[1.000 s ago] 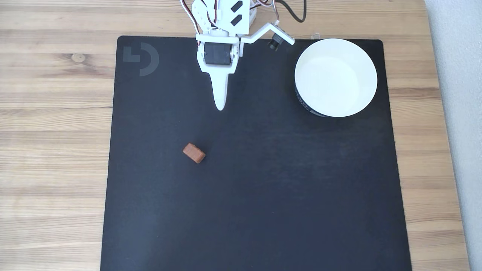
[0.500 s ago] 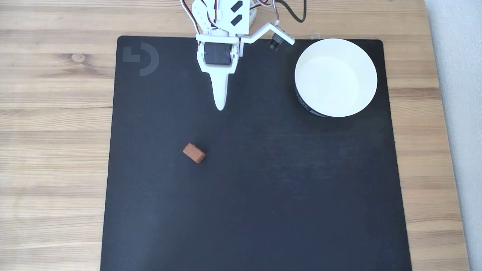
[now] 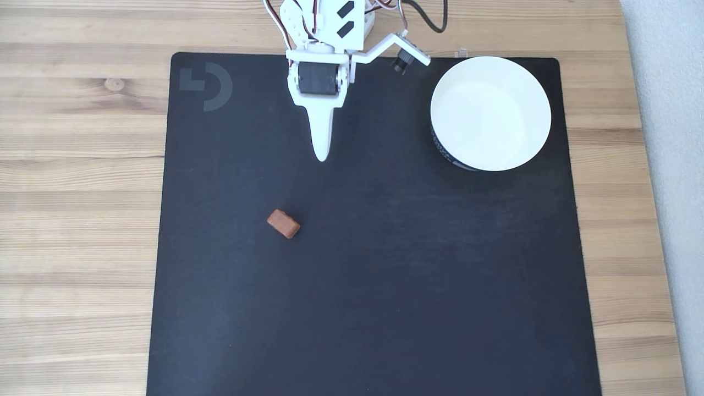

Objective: Pick up the toy and place it on the plate

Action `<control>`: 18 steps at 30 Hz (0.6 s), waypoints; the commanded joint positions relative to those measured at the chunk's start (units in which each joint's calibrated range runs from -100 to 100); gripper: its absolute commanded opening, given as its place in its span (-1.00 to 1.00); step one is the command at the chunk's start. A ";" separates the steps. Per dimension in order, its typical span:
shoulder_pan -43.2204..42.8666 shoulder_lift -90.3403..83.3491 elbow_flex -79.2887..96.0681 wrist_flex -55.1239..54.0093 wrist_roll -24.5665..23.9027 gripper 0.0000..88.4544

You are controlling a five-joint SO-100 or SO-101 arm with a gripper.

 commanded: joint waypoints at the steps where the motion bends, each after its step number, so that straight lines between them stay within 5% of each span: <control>1: 0.01 -0.50 0.69 0.11 0.16 -0.94; 18: 0.26 -0.50 0.69 0.11 0.06 -0.94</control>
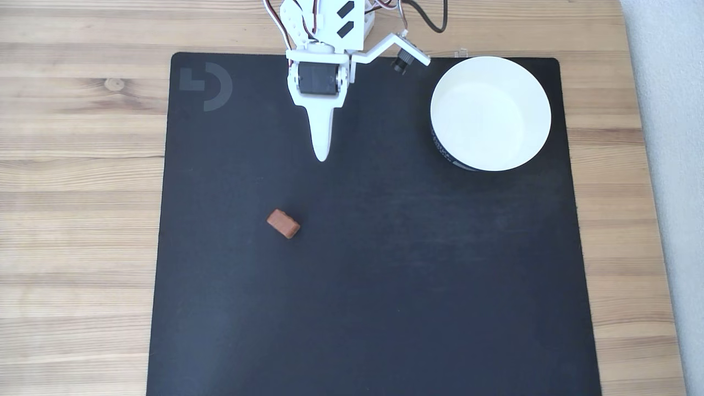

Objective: Pick up the toy and place it on the plate

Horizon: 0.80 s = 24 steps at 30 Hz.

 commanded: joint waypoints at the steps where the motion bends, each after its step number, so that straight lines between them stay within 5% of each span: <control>1: 0.26 -0.50 0.69 0.11 0.06 -0.94; 24: 0.43 -0.58 0.69 0.28 0.00 -0.94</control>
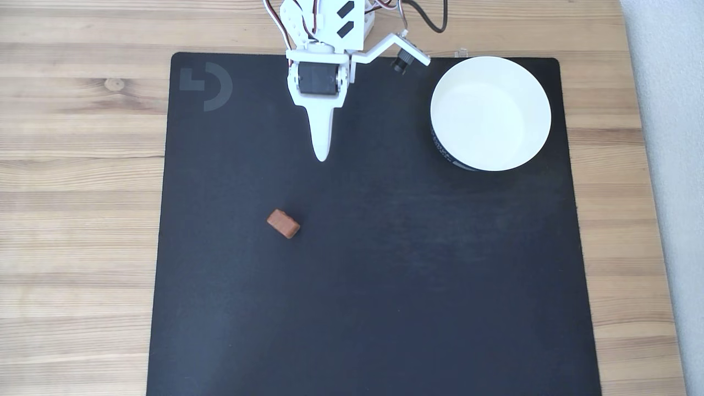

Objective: Pick up the toy and place it on the plate

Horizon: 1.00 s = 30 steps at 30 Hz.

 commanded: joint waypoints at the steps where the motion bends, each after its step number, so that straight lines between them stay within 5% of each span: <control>1: 0.43 -0.58 0.69 0.28 0.00 -0.94; 30: 0.09 -0.42 0.51 0.37 -0.26 -0.95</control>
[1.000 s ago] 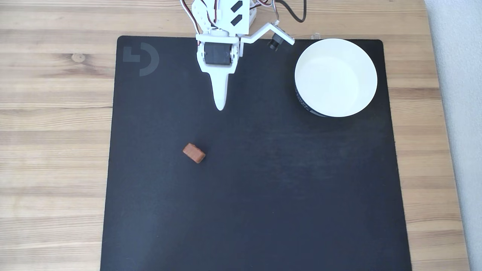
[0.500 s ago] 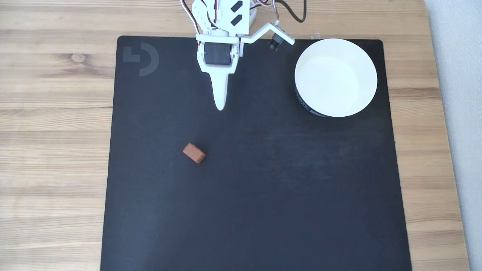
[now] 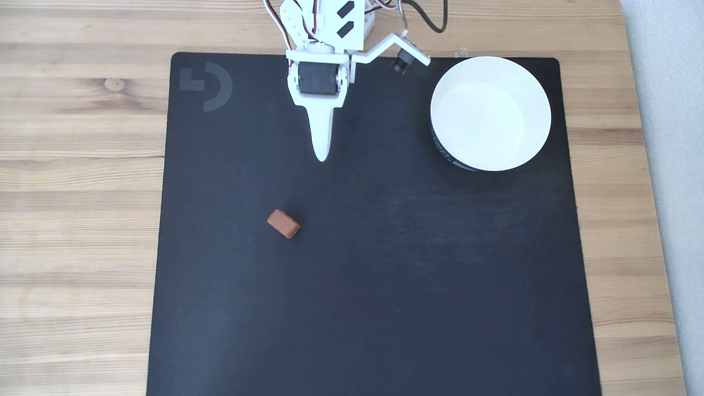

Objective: Pick up the toy and place it on the plate

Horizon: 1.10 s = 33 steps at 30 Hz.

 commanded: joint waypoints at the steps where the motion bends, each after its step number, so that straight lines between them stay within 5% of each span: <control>1: -0.07 -0.25 0.42 0.37 -0.31 -0.95; 14: -0.24 13.26 -16.53 3.08 -1.25 -0.94; 33: 1.10 71.53 -70.25 3.08 -4.22 -0.95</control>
